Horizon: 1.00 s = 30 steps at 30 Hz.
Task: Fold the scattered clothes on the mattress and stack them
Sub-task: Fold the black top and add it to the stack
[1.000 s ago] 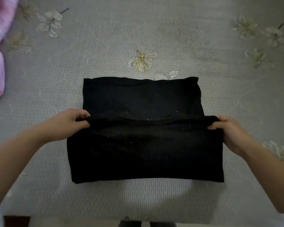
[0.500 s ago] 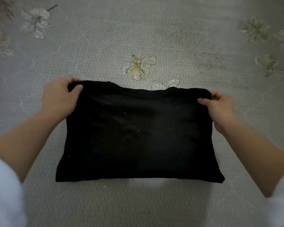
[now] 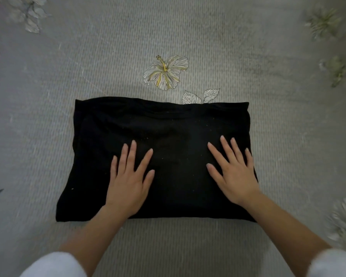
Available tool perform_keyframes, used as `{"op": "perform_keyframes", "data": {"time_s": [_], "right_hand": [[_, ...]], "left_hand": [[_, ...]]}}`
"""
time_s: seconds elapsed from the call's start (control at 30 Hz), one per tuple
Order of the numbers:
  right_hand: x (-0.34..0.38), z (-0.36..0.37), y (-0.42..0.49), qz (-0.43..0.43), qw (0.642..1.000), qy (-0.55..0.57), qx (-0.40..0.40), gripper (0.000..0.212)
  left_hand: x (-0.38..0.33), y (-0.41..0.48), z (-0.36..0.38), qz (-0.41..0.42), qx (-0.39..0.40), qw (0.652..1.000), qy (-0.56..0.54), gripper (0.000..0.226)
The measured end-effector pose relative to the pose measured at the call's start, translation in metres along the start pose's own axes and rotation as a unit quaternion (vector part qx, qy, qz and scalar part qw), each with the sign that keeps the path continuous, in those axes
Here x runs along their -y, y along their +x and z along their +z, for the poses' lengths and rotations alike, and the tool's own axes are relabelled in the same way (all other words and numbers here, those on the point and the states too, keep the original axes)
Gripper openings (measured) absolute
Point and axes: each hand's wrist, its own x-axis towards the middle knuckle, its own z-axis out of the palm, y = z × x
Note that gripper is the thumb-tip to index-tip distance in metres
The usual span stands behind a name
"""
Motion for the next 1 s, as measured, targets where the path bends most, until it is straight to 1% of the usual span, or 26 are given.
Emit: {"op": "perform_keyframes", "data": {"time_s": [0.07,0.1,0.13,0.2,0.23,0.27,0.33,0.37,0.4,0.43,0.5,0.57,0.63,0.67,0.77,0.8,0.87,0.93,1.0], "right_hand": [[-0.002,0.0,0.003,-0.003,1.0,0.016,-0.002,0.065],[0.0,-0.003,0.002,0.001,0.999,0.037,-0.016,0.064],[0.001,-0.007,0.001,0.017,0.997,0.068,-0.044,0.062],[0.0,-0.017,-0.004,0.095,0.977,0.147,-0.123,0.055],[-0.006,-0.021,-0.006,0.145,0.958,0.196,-0.149,0.054],[-0.012,-0.024,-0.008,0.193,0.936,0.251,-0.154,0.055],[-0.026,-0.028,-0.007,0.26,0.889,0.353,-0.131,0.057],[-0.031,-0.03,-0.005,0.274,0.877,0.376,-0.123,0.058],[-0.034,-0.033,-0.002,0.28,0.874,0.38,-0.118,0.059],[-0.036,-0.036,0.002,0.281,0.874,0.381,-0.111,0.059],[-0.033,-0.044,0.013,0.276,0.868,0.403,-0.09,0.058],[-0.029,-0.049,0.021,0.276,0.85,0.443,-0.072,0.055],[-0.025,-0.053,0.027,0.281,0.836,0.468,-0.056,0.049],[-0.025,-0.055,0.03,0.285,0.832,0.473,-0.051,0.046],[-0.024,-0.063,0.035,0.302,0.815,0.493,-0.033,0.034],[-0.023,-0.066,0.035,0.303,0.809,0.502,-0.024,0.027],[-0.021,-0.073,0.035,0.305,0.796,0.523,-0.001,0.019],[-0.019,-0.081,0.034,0.304,0.783,0.543,0.019,0.02],[-0.016,-0.091,0.033,0.3,0.777,0.552,0.04,0.027]], "left_hand": [[-0.004,0.003,-0.001,-0.008,0.008,1.0,-0.003,0.06],[-0.007,0.003,-0.003,-0.013,0.007,1.0,-0.013,0.061],[-0.011,0.001,-0.005,-0.02,0.008,0.999,-0.027,0.061],[-0.024,-0.007,-0.01,-0.023,0.008,0.998,-0.061,0.064],[-0.034,-0.014,-0.013,-0.005,0.003,0.997,-0.081,0.064],[-0.046,-0.022,-0.014,0.027,0.002,0.994,-0.104,0.065],[-0.076,-0.038,-0.013,0.12,0.033,0.98,-0.154,0.07],[-0.091,-0.044,-0.011,0.165,0.053,0.971,-0.164,0.074],[-0.105,-0.046,-0.009,0.195,0.076,0.965,-0.16,0.079],[-0.118,-0.048,-0.008,0.206,0.103,0.962,-0.145,0.083],[-0.139,-0.049,-0.001,0.174,0.134,0.971,-0.096,0.088],[-0.155,-0.05,0.004,0.118,0.133,0.982,-0.063,0.09],[-0.165,-0.051,0.009,0.084,0.14,0.986,-0.041,0.088],[-0.167,-0.052,0.009,0.075,0.146,0.986,-0.027,0.086],[-0.171,-0.049,0.004,0.08,0.168,0.983,-0.004,0.075],[-0.173,-0.047,0.005,0.078,0.171,0.982,-0.007,0.07],[-0.177,-0.042,0.001,0.052,0.141,0.988,-0.036,0.06],[-0.179,-0.04,-0.006,0.037,0.148,0.987,-0.045,0.054],[-0.175,-0.041,-0.007,0.054,0.181,0.977,-0.098,0.054]]}}
